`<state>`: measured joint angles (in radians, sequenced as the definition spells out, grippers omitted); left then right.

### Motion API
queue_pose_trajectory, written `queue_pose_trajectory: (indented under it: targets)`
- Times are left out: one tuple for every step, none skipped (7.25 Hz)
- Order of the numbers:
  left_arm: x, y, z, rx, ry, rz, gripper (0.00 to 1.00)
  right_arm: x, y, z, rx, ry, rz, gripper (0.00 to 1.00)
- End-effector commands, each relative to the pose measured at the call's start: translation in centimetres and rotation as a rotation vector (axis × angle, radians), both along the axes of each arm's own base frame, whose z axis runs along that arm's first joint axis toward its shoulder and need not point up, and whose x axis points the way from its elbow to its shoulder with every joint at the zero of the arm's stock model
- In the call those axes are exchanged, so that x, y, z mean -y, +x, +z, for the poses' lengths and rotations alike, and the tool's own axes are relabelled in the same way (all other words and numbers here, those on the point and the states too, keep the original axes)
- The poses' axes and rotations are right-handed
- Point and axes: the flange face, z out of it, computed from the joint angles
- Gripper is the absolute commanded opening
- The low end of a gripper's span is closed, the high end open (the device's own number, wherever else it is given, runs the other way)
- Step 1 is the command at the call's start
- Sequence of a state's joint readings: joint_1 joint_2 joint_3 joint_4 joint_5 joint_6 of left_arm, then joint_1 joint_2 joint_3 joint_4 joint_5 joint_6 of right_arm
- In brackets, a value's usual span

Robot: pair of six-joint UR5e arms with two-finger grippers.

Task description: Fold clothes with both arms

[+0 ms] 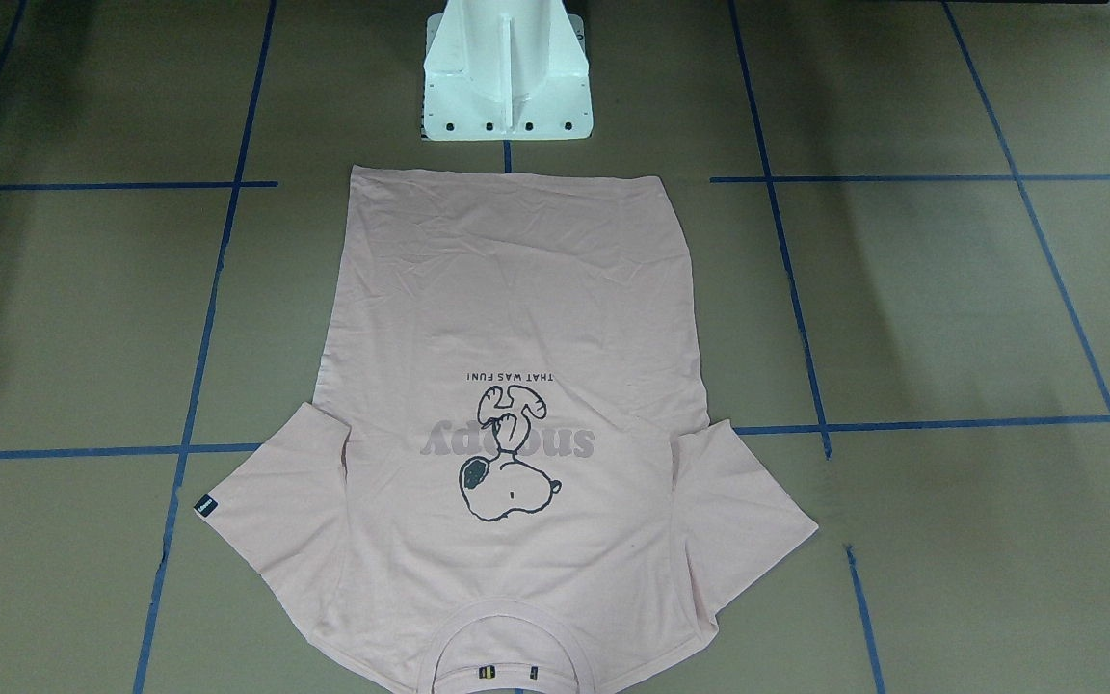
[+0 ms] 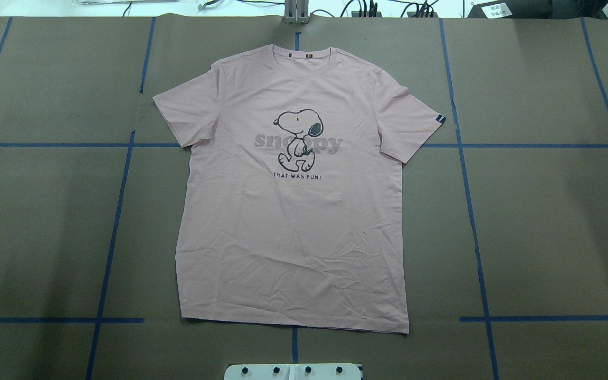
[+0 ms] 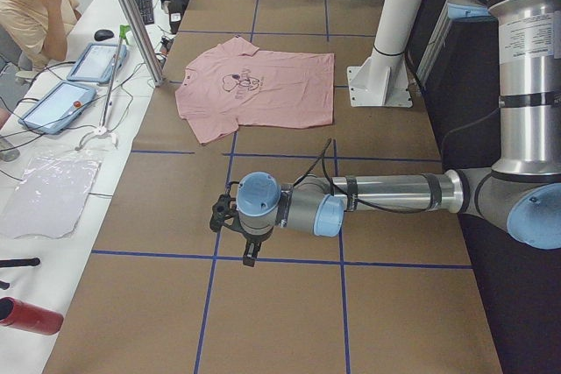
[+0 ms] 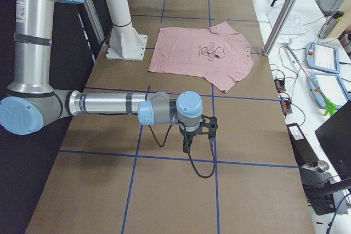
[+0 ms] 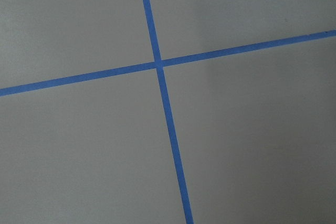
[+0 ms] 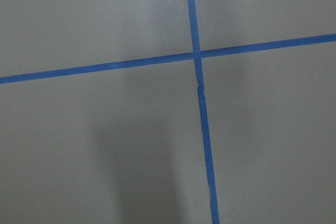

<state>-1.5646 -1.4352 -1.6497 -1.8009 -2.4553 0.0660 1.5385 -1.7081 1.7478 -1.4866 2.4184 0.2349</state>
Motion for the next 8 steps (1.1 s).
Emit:
queue_pose_trajectory:
  targets:
    - [0.0,0.0,-0.5,0.001,0.012,0.000,1.00,0.0,-0.1,0.1,0.001,-0.004,-0.001,1.00]
    - [-0.1,0.0,-0.7,-0.001,0.018,0.001,1.00,0.0,-0.1,0.3,0.000,-0.008,-0.001,1.00]
    - [-0.3,0.0,-1.1,0.000,0.037,0.004,1.00,0.0,-0.1,0.5,-0.003,-0.010,-0.001,1.00]
    - [-0.2,0.0,-0.9,0.006,0.034,0.003,1.00,0.2,-0.1,0.3,-0.003,-0.002,-0.004,1.00]
    - [-0.2,0.0,-1.3,-0.001,0.034,0.000,1.00,1.0,-0.1,-0.7,-0.001,0.022,-0.005,1.00]
    - [-0.2,0.0,-1.5,-0.001,0.041,0.001,1.00,1.7,-0.4,-1.2,0.004,0.032,-0.011,1.00]
    - [-0.2,0.0,-1.6,0.000,0.049,0.005,1.00,2.8,-2.0,-1.3,-0.001,0.037,-0.045,1.00]
    - [0.7,0.0,-2.7,0.001,0.085,-0.003,1.00,5.7,-3.6,-2.7,0.011,0.070,-0.071,1.00]
